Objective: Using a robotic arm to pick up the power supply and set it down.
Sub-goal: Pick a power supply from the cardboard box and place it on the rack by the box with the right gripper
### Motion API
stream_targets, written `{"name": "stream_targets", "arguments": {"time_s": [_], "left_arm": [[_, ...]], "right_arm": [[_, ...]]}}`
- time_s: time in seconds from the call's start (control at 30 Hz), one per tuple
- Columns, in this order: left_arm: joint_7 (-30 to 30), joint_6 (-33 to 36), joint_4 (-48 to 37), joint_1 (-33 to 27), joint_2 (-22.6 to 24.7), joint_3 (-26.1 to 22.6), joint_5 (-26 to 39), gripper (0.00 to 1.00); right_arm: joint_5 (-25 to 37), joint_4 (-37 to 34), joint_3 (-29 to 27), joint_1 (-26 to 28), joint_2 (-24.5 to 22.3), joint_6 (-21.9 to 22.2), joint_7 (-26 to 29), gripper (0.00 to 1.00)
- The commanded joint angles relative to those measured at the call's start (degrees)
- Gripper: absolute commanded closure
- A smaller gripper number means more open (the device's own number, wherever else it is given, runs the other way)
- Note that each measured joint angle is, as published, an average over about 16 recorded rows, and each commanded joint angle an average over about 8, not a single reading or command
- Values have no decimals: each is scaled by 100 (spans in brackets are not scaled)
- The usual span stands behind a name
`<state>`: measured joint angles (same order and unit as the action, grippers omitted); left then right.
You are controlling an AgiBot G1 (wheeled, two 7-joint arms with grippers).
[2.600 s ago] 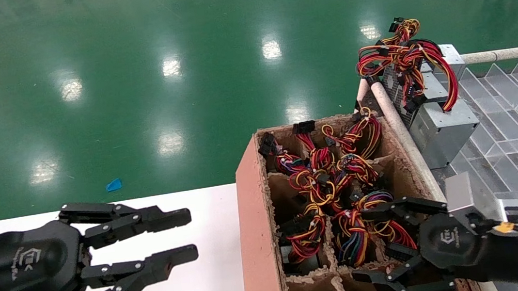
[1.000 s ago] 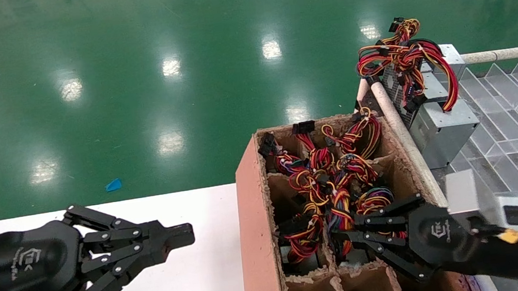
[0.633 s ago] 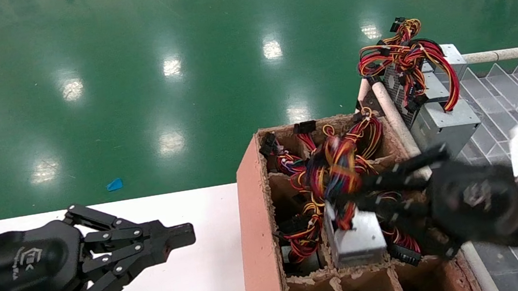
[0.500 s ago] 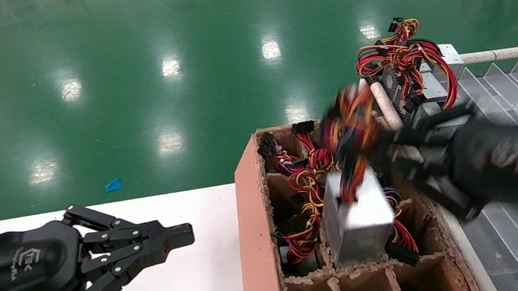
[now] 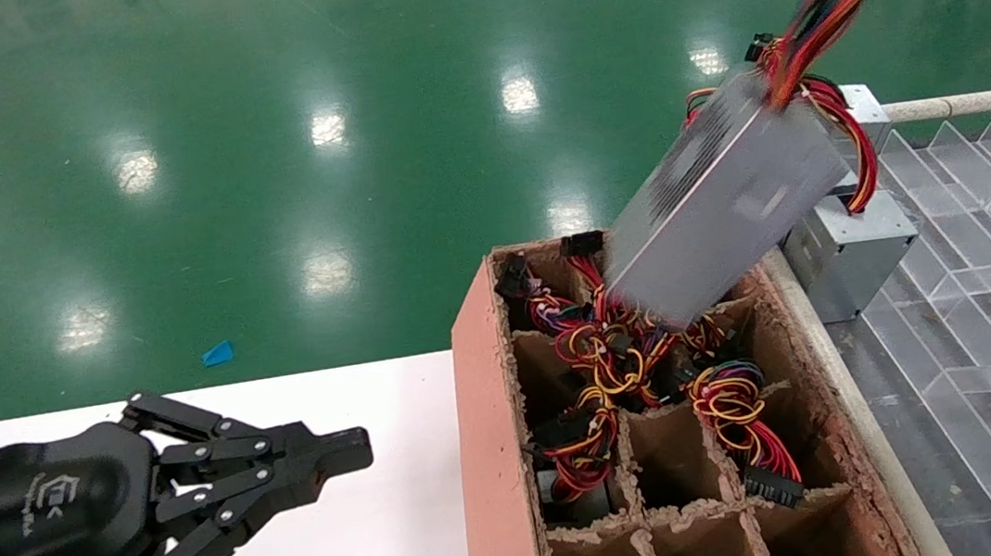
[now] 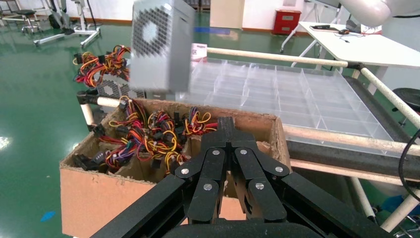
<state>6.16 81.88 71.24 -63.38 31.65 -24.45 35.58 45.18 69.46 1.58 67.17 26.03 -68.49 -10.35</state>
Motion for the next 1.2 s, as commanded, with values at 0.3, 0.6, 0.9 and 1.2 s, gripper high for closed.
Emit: {"name": "stream_targets", "arguments": {"time_s": [0.3, 0.6, 0.9, 1.2], "left_arm": [[0, 0, 0, 0, 0, 0, 0, 100], [0, 0, 0, 0, 0, 0, 0, 100], [0, 0, 0, 0, 0, 0, 0, 100], [0, 0, 0, 0, 0, 0, 0, 100]], "right_arm": [[1188, -863, 248, 956, -337, 451, -635, 100], [1951, -1817, 532, 1406, -478, 625, -918, 100], [2163, -2835, 714, 1677, -140, 516, -1273, 100], [2381, -3823, 896, 2139, 336, 386, -1878, 100]]}}
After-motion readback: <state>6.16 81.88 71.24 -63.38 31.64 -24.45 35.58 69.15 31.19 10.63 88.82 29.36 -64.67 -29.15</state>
